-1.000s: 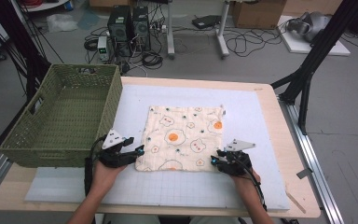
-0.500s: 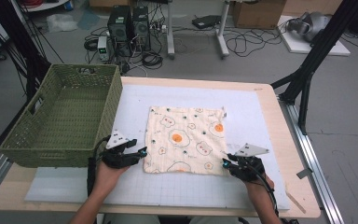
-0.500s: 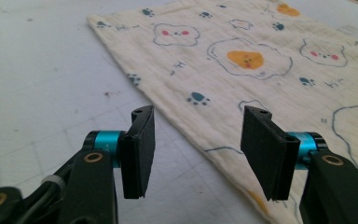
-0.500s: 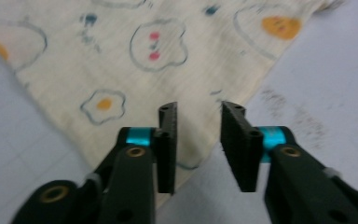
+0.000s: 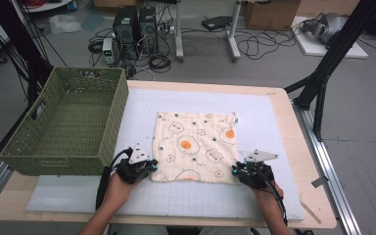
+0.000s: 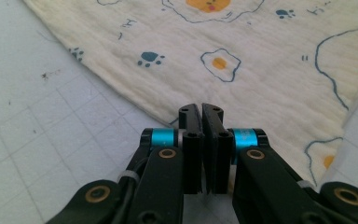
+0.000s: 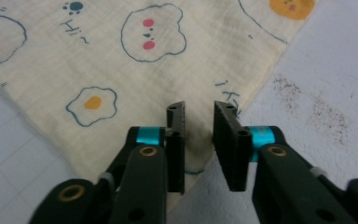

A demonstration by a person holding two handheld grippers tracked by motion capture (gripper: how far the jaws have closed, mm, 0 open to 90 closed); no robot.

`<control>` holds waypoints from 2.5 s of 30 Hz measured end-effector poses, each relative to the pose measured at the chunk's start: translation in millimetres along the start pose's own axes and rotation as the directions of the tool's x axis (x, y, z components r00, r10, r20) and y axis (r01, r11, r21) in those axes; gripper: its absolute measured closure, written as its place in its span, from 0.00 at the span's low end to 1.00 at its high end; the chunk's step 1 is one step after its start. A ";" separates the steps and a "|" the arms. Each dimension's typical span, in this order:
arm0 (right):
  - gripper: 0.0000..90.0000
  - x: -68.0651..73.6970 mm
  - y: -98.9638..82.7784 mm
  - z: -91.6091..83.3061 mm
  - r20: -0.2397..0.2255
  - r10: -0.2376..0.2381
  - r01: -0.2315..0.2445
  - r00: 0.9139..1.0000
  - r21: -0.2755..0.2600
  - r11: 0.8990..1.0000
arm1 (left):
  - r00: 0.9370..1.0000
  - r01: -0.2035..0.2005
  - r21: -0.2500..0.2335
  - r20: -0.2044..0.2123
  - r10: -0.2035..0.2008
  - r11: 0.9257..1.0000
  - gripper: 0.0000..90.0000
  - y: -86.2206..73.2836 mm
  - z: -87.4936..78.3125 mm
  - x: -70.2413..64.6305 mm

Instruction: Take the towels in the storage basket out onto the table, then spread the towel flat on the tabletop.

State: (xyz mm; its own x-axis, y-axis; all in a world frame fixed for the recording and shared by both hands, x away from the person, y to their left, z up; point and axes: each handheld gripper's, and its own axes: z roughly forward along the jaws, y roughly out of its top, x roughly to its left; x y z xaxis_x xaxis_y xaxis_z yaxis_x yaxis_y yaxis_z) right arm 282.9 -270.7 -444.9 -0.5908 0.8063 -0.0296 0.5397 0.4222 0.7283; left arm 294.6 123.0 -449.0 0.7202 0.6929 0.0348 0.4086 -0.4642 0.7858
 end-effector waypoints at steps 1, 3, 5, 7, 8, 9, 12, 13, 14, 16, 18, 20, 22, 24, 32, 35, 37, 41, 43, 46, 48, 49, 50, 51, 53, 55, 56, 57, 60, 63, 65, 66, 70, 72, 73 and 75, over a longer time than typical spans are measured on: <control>0.92 1.4 0.0 -0.3 -0.005 -0.004 0.004 1.000 0.001 1.000 | 1.000 0.001 0.000 0.002 -0.001 1.000 0.97 -0.6 -0.9 1.2; 0.98 4.1 0.3 -2.0 -0.006 -0.032 0.032 0.999 0.014 0.999 | 1.000 0.006 0.004 0.001 -0.006 1.000 0.97 -2.6 -4.0 4.0; 0.98 4.9 -0.4 -4.3 -0.007 -0.037 0.037 0.999 0.022 0.999 | 1.000 0.014 0.011 0.001 -0.014 1.000 0.97 -4.6 -8.2 6.5; 0.98 6.8 -2.0 -8.3 -0.019 -0.042 0.043 0.999 0.029 0.999 | 1.000 0.017 0.016 0.011 -0.017 1.000 0.97 -6.8 -12.0 8.2; 0.98 8.8 -2.7 -10.6 -0.022 -0.049 0.050 0.999 0.033 0.998 | 1.000 0.022 0.019 0.019 -0.022 1.000 0.97 -7.5 -13.7 8.4; 0.98 10.7 -3.0 -13.1 -0.018 -0.060 0.061 0.998 0.030 0.998 | 0.999 0.023 0.021 0.029 -0.024 1.000 0.97 -8.0 -15.0 9.0; 0.89 12.9 -2.7 -20.5 0.003 -0.066 0.066 0.998 0.011 0.998 | 0.997 0.056 -0.019 0.045 -0.056 0.998 0.89 -9.5 -20.1 9.9; 0.81 10.4 -2.8 -23.1 0.003 -0.056 0.056 0.998 -0.008 0.998 | 0.997 0.072 -0.042 0.041 -0.070 0.997 0.80 -9.5 -21.9 11.2; 0.75 7.4 -3.0 -25.6 0.011 -0.037 0.038 0.999 -0.035 0.999 | 0.996 0.089 -0.074 0.026 -0.087 0.993 0.69 -9.3 -23.8 12.2; 0.58 0.9 -3.4 -30.9 0.029 -0.006 0.009 1.000 -0.084 0.996 | 0.992 0.126 -0.155 0.030 -0.123 0.980 0.53 -8.6 -27.6 15.2; 0.48 -4.8 -3.2 -36.4 0.056 0.031 -0.023 0.998 -0.131 0.991 | 0.989 0.150 -0.219 0.031 -0.147 0.964 0.45 -7.3 -31.3 18.8; 0.36 -9.9 -2.7 -42.7 0.083 0.049 -0.033 0.995 -0.185 0.982 | 0.986 0.166 -0.268 0.033 -0.163 0.949 0.39 -6.2 -35.0 20.8; 0.30 -13.6 -2.4 -48.9 0.091 0.052 -0.030 0.994 -0.232 0.972 | 0.986 0.166 -0.304 0.031 -0.164 0.938 0.33 -4.7 -37.6 21.1; 0.24 -16.2 -2.2 -53.0 0.110 0.034 -0.005 0.993 -0.258 0.966 | 0.986 0.163 -0.325 0.032 -0.162 0.931 0.26 -3.2 -38.8 21.1; 0.13 -22.1 -2.0 -55.7 0.119 0.046 -0.011 0.992 -0.278 0.961 | 0.988 0.152 -0.360 0.049 -0.144 0.920 0.22 -0.7 -41.2 20.3; 0.12 -24.9 -0.6 -54.6 0.116 0.048 -0.014 0.992 -0.282 0.959 | 0.989 0.149 -0.358 0.046 -0.142 0.922 0.22 -1.3 -41.1 19.9; 0.12 -27.6 -0.1 -53.7 0.110 0.054 -0.021 0.992 -0.285 0.958 | 0.989 0.147 -0.357 0.044 -0.141 0.922 0.23 -1.4 -42.0 19.6; 0.12 -28.9 -2.0 -56.6 0.113 0.067 -0.031 0.991 -0.295 0.955 | 0.990 0.142 -0.365 0.041 -0.136 0.920 0.23 -1.2 -43.1 17.3; 0.12 -29.4 -2.7 -57.8 0.113 0.066 -0.030 0.991 -0.294 0.955 | 0.990 0.140 -0.362 0.039 -0.135 0.921 0.23 -1.1 -42.1 16.7; 0.12 -29.2 -3.0 -58.4 0.115 0.062 -0.026 0.991 -0.293 0.956 | 0.990 0.142 -0.366 0.041 -0.137 0.920 0.23 -0.6 -41.9 17.1; 0.12 -29.0 -2.9 -58.1 0.113 0.064 -0.028 0.992 -0.294 0.956 | 0.989 0.145 -0.366 0.044 -0.139 0.919 0.23 -0.4 -41.0 18.0; 0.12 -29.1 -3.1 -57.6 0.116 0.067 -0.030 0.991 -0.293 0.956 | 0.990 0.143 -0.362 0.042 -0.136 0.921 0.24 -0.5 -40.7 18.6; 0.12 -29.3 -3.1 -56.8 0.113 0.068 -0.033 0.991 -0.290 0.957 | 0.990 0.143 -0.361 0.042 -0.137 0.922 0.24 -0.8 -40.2 19.0; 0.12 -29.9 -2.9 -55.8 0.111 0.066 -0.031 0.992 -0.286 0.958 | 0.989 0.146 -0.360 0.043 -0.140 0.921 0.24 -1.0 -39.8 19.1; 0.12 -29.6 -3.0 -55.3 0.110 0.066 -0.032 0.992 -0.286 0.958 | 0.989 0.144 -0.358 0.044 -0.138 0.922 0.24 -1.0 -40.2 18.6; 0.12 -29.2 -2.6 -55.6 0.106 0.065 -0.032 0.992 -0.292 0.956 | 0.990 0.141 -0.360 0.045 -0.134 0.922 0.24 -0.2 -40.4 17.6; 0.12 -29.0 -2.4 -55.5 0.106 0.069 -0.036 0.992 -0.291 0.956 | 0.990 0.140 -0.361 0.046 -0.133 0.922 0.24 -0.1 -40.0 17.5; 0.12 -29.1 -2.4 -55.1 0.103 0.068 -0.036 0.992 -0.292 0.956 | 0.990 0.142 -0.360 0.048 -0.133 0.922 0.24 -0.1 -39.7 17.4; 0.12 -28.9 -2.4 -53.7 0.098 0.076 -0.045 0.992 -0.289 0.956 | 0.989 0.147 -0.358 0.050 -0.138 0.922 0.24 -0.4 -38.8 19.3; 0.12 -29.5 -2.6 -53.3 0.097 0.075 -0.044 0.992 -0.288 0.957 | 0.987 0.162 -0.353 0.064 -0.148 0.921 0.24 0.8 -37.5 20.8; 0.12 -30.1 -3.4 -53.3 0.092 0.080 -0.051 0.993 -0.285 0.957 | 0.986 0.163 -0.343 0.072 -0.147 0.925 0.24 2.0 -36.6 20.4; 0.12 -30.2 -3.6 -53.3 0.092 0.078 -0.049 0.993 -0.284 0.958 | 0.985 0.170 -0.342 0.081 -0.152 0.924 0.24 2.9 -35.9 20.2; 0.12 -28.8 -5.4 -54.0 0.095 0.052 -0.025 0.994 -0.264 0.964 | 0.982 0.188 -0.340 0.089 -0.167 0.921 0.23 15.8 -30.3 22.5; 0.12 -29.6 -8.7 -56.1 0.091 0.051 -0.027 0.995 -0.250 0.968 | 0.979 0.201 -0.335 0.095 -0.179 0.920 0.24 23.4 -24.5 23.5; 0.12 -31.1 -10.5 -57.0 0.093 0.051 -0.026 0.994 -0.249 0.968 | 0.979 0.204 -0.331 0.095 -0.182 0.921 0.26 27.0 -20.7 23.4; 0.12 -35.1 -13.0 -58.8 0.096 0.068 -0.042 0.993 -0.248 0.968 | 0.981 0.195 -0.316 0.082 -0.178 0.928 0.25 34.1 -12.4 24.2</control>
State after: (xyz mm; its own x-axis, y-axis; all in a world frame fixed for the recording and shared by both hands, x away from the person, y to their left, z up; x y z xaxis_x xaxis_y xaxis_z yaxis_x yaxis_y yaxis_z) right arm 261.3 -328.8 -413.1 -0.4923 0.8692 -0.0454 0.3985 0.2715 0.8761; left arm 319.0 130.8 -413.7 0.6792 0.7171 -0.1562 0.3425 -0.1214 0.9316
